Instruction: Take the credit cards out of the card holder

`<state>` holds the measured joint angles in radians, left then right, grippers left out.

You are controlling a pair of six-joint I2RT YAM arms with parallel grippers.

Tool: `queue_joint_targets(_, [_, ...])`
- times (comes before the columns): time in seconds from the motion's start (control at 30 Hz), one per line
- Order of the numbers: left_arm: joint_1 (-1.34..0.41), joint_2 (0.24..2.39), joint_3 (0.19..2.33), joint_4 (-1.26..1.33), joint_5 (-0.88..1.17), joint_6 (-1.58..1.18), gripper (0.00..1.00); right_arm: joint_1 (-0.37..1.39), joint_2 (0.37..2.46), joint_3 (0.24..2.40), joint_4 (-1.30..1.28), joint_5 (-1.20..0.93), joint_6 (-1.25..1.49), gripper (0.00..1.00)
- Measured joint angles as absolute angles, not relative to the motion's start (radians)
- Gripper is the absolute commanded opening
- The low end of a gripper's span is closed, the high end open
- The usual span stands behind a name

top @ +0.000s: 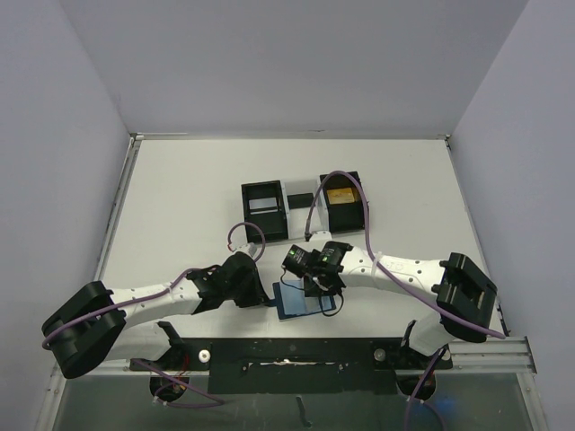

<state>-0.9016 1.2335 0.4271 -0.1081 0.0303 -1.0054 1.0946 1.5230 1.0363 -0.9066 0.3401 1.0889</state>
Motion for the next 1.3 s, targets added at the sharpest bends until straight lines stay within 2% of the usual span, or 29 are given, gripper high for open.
queue_joint_targets(0.23, [-0.902, 1.234, 0.427, -0.109, 0.030, -1.005, 0.00, 1.095, 1.523, 1.036, -0.883, 0.322, 1.071, 0.27])
queue_joint_targets(0.63, [-0.902, 1.233, 0.427, -0.109, 0.030, -1.003, 0.00, 1.084, 1.445, 0.952, -0.636, 0.194, 1.028, 0.29])
queue_joint_targets(0.83, [-0.902, 1.233, 0.427, -0.109, 0.030, -1.002, 0.00, 1.074, 1.445, 0.931, -0.609, 0.173, 1.030, 0.32])
queue_joint_targets(1.1, [-0.902, 1.233, 0.437, -0.120, 0.029, -0.993, 0.00, 1.052, 1.409, 0.873, -0.525, 0.111, 1.023, 0.45])
queue_joint_targets(1.3, [-0.902, 1.233, 0.439, -0.132, 0.022, -0.987, 0.00, 1.005, 1.297, 0.794, -0.407, 0.031, 1.021, 0.47])
